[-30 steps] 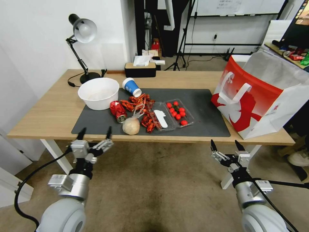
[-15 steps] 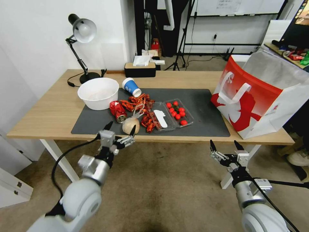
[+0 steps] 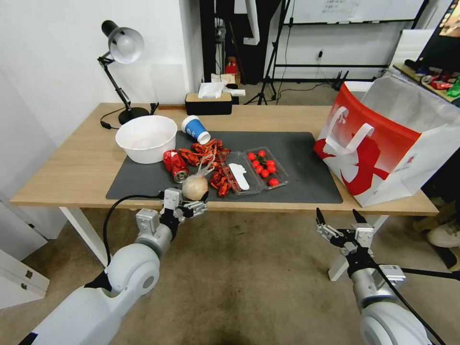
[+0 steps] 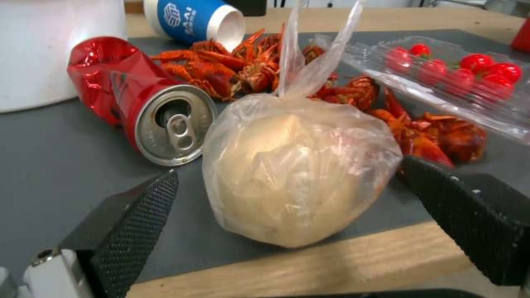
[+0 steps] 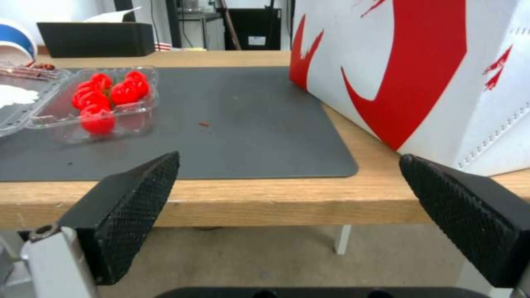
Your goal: Pick up the trash from the table and place it into the takeout bag.
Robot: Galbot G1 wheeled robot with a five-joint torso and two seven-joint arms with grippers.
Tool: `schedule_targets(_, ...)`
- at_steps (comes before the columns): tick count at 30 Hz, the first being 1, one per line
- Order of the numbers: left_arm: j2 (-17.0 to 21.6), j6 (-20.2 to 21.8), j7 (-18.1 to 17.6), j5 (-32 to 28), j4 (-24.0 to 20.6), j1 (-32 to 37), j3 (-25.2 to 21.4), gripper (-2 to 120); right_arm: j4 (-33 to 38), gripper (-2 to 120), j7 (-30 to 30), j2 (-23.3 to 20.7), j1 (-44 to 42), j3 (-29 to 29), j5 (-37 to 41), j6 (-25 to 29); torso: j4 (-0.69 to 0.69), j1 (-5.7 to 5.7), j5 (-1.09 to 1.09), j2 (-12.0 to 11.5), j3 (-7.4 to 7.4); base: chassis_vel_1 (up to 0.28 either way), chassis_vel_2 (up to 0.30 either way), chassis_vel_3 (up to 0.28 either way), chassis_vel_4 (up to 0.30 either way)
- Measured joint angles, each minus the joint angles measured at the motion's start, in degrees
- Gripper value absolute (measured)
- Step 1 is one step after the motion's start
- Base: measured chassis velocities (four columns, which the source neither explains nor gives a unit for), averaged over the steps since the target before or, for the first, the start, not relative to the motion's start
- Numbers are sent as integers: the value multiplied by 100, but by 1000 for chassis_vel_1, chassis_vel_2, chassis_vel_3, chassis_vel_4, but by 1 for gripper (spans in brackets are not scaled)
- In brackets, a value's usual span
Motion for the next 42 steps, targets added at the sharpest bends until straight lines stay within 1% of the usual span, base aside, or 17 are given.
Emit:
schedule_targets(5, -131, 297, -219, -396, 14, -121, 69, 100, -11, 100, 15, 32, -17, 12, -6, 0, 0, 0, 0, 0, 0, 0, 0, 0, 0)
schedule_targets(10, -172, 320, -258, -439, 42, -140, 85, 95, -12, 100, 20, 34, -25, 29, -7, 0, 0, 0, 0, 0, -1, 0, 0, 0, 0)
schedule_targets(11, -191, 320, -295, -457, 47, -144, 85, 90, -13, 100, 22, 34, -27, 37, -7, 0, 0, 0, 0, 0, -1, 0, 0, 0, 0)
schedule_targets(12, -215, 310, -399, -521, 47, -146, 52, 75, -13, 100, 23, 32, -41, 42, -9, 4, 0, 0, 0, 0, -1, 0, 0, 0, 0)
schedule_targets(13, -215, 310, -399, -521, 47, -146, 52, 75, -13, 100, 23, 32, -41, 42, -9, 4, 0, 0, 0, 0, -1, 0, 0, 0, 0)
schedule_targets(16, -196, 285, -494, -638, 32, -133, -2, 56, -7, 100, 22, 43, -59, 37, -23, 21, 0, 0, 0, 0, -1, 0, 0, 0, 0)
schedule_targets(17, -196, 285, -494, -638, 32, -133, -2, 56, -7, 100, 22, 43, -59, 37, -23, 21, 0, 0, 0, 0, -1, 0, 0, 0, 0)
schedule_targets(19, -216, 269, -549, -667, 29, -99, -31, 45, 12, 100, 23, 48, -70, 35, -37, 38, 0, 0, 0, 0, -1, 0, 0, 0, 0)
schedule_targets(22, -227, 264, -560, -667, 11, -71, -48, 40, 20, 100, 24, 48, -79, 35, -39, 49, 0, 0, 0, 0, -1, 0, 0, 0, 0)
schedule_targets(25, -231, 167, -524, -652, -155, 61, -138, 23, 42, 100, 25, 48, -93, 35, -46, 61, 0, 0, -1, 0, -1, 0, 0, 0, 0)
schedule_targets(26, -231, 167, -524, -652, -155, 61, -138, 23, 42, 100, 25, 48, -93, 35, -46, 61, 0, 0, -1, 0, -1, 0, 0, 0, 0)
schedule_targets(29, -142, 7, -314, -639, -481, 186, -367, 9, 77, 100, 26, 62, -99, 25, -62, 65, 0, 0, 0, 0, -1, 0, 0, 0, 0)
schedule_targets(33, 9, -163, -111, -639, -706, 210, -482, 5, 110, 100, 26, 68, -103, 19, -70, 65, 1, 0, 0, 1, -1, 0, 0, 0, 0)
schedule_targets(35, 228, -419, 248, -644, -843, 83, -536, 3, 163, 100, 29, 83, -119, 17, -97, 65, 1, 0, 0, 0, -1, 0, 0, 0, 0)
schedule_targets(37, 279, -479, 331, -655, -846, -3, -527, 3, 180, 100, 29, 91, -129, 17, -113, 65, 2, 0, -1, 1, -1, 0, 0, 0, 0)
schedule_targets(40, 460, -689, 680, -910, -711, -768, -183, 3, 264, 100, 32, 144, -211, 25, -177, 65, 1, 0, -1, 0, -1, 0, 0, 0, 0)
schedule_targets(42, 484, -723, 754, -1003, -624, -1097, 27, 3, 292, 100, 34, 161, -238, 34, -197, 66, 1, 0, 0, 0, -1, 0, 0, 0, 0)
